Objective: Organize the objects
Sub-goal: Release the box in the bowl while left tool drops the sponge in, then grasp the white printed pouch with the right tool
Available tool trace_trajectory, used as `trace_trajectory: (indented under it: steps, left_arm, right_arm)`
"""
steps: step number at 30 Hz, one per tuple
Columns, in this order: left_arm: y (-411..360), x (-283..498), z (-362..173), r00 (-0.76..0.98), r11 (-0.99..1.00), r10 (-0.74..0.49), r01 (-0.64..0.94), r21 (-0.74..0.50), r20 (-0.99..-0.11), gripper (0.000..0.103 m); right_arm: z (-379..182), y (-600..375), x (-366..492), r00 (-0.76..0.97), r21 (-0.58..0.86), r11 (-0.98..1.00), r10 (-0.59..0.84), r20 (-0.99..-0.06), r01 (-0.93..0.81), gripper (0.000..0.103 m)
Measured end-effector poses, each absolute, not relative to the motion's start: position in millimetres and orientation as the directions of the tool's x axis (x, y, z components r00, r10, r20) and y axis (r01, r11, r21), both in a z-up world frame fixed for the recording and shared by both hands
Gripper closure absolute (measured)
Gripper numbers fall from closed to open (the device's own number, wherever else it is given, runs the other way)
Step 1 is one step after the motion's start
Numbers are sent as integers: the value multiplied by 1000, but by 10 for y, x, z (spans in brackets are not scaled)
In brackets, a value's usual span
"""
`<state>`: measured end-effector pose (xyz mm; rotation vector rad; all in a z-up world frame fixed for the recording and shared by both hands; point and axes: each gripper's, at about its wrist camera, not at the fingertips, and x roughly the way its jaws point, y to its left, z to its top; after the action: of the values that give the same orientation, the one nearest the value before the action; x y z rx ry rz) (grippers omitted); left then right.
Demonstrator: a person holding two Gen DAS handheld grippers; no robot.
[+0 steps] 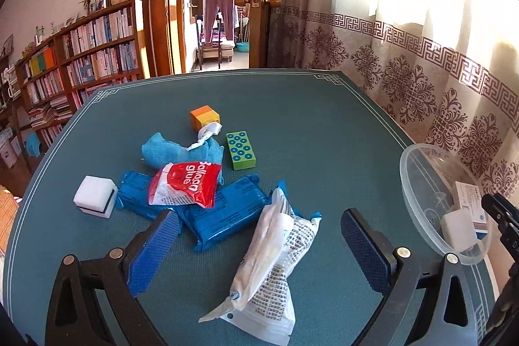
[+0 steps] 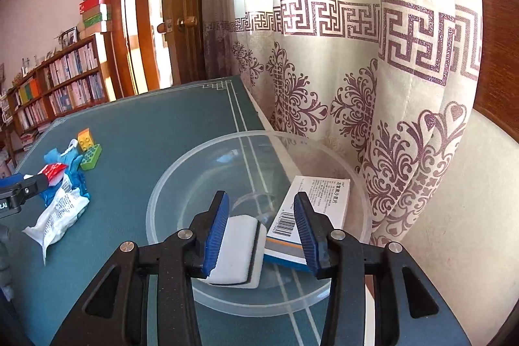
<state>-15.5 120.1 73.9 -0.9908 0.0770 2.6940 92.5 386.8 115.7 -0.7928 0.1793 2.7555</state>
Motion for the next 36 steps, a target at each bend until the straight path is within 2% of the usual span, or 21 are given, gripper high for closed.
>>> trace_trajectory:
  steps: [4, 11, 15, 20, 26, 31, 36]
  left_arm:
    - [1007, -185, 716, -737, -973, 203, -228, -47, -645, 1]
    - [731, -216, 686, -744, -983, 169, -171, -60, -646, 1]
    - [610, -214, 647, -745, -986, 158, -155, -63, -648, 1]
    - [459, -249, 597, -744, -989, 142, -125, -72, -653, 1]
    - [253, -290, 629, -754, -994, 109, -81, -74, -648, 1]
    - [63, -323, 651, -762, -996, 84, -41, -82, -643, 1]
    - [-67, -375, 623, -754, -996, 65, -9, -89, -654, 1]
  right_arm:
    - [1188, 3677, 893, -834, 118, -970, 117, -539, -212, 45]
    - [1021, 3233, 644, -788, 244, -968, -109, -606, -53, 45]
    - [904, 2993, 518, -751, 287, -958, -188, -633, -3, 45]
    - [841, 2734, 370, -707, 364, -930, -294, -644, 55, 45]
    - [727, 2499, 137, -631, 530, -842, -467, -619, 104, 43]
    - [586, 2336, -65, -590, 603, -793, -530, -610, 89, 43]
    - [507, 2180, -208, -578, 587, -806, -516, -632, 77, 43]
